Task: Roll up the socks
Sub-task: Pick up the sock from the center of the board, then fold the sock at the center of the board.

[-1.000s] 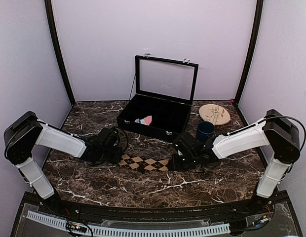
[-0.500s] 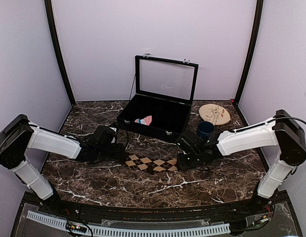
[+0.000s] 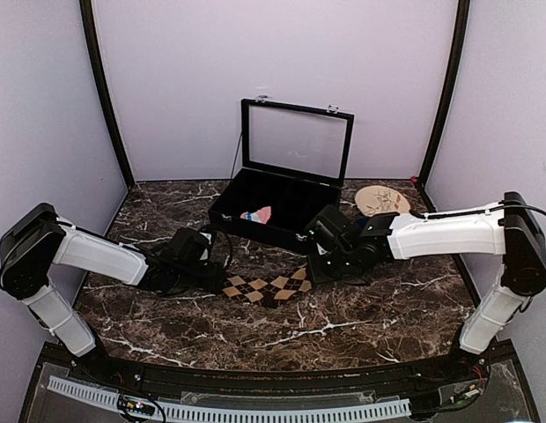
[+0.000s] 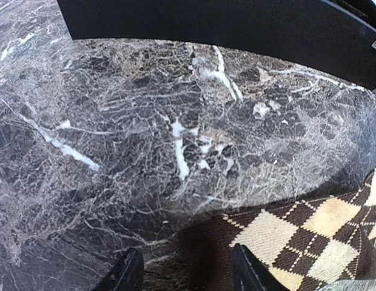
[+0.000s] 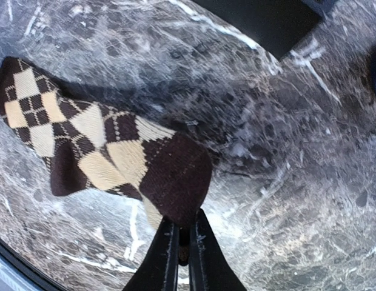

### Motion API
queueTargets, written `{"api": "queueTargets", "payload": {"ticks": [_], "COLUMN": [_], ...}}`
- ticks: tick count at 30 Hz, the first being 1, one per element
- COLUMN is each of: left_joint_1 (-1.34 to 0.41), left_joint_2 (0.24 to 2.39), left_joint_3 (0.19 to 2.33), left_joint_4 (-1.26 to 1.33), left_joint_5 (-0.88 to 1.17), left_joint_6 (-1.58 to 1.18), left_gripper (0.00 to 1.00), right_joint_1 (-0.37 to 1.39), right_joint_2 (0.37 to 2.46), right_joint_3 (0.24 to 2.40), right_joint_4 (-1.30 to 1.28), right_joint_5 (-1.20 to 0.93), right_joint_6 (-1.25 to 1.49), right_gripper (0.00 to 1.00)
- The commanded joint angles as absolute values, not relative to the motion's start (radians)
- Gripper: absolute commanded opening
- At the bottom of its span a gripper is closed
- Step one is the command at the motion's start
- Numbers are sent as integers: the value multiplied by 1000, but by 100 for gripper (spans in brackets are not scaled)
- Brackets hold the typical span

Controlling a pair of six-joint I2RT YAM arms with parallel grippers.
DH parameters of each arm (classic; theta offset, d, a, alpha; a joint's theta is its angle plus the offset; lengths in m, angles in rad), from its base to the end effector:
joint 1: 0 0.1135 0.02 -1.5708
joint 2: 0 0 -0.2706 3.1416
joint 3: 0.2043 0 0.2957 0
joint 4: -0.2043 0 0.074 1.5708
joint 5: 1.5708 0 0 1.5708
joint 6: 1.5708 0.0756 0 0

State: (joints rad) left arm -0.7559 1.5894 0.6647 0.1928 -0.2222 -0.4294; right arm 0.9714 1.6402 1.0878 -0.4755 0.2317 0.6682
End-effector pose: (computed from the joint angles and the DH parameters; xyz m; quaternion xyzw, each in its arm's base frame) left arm 0.2713 -0.2329 0.0903 0.1030 0.9030 -0.1421 0.3923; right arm 0.2360 0.3147 0.1562 -0.1139 0.9506 0.1187 0.2631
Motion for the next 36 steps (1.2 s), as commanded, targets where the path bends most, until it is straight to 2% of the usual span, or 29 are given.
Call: {"api": "queueTargets", "payload": {"ticks": [1, 36], "left_joint_1": [-762, -764], "left_joint_2": [1586, 1596], "left_joint_3": [643, 615], "left_joint_4": [184, 179], "left_joint_5": [-220, -192], "left_joint_6": [-416, -430], "left_gripper": [51, 49], "right_joint_1": [970, 1101], "right_joint_2": [1674, 1865], "right_joint_3": [1144, 1486], "right_joint_4": [-503, -537], "right_joint_5": [216, 113], "right_joint_6": [648, 686], "right_gripper": [8, 10]}}
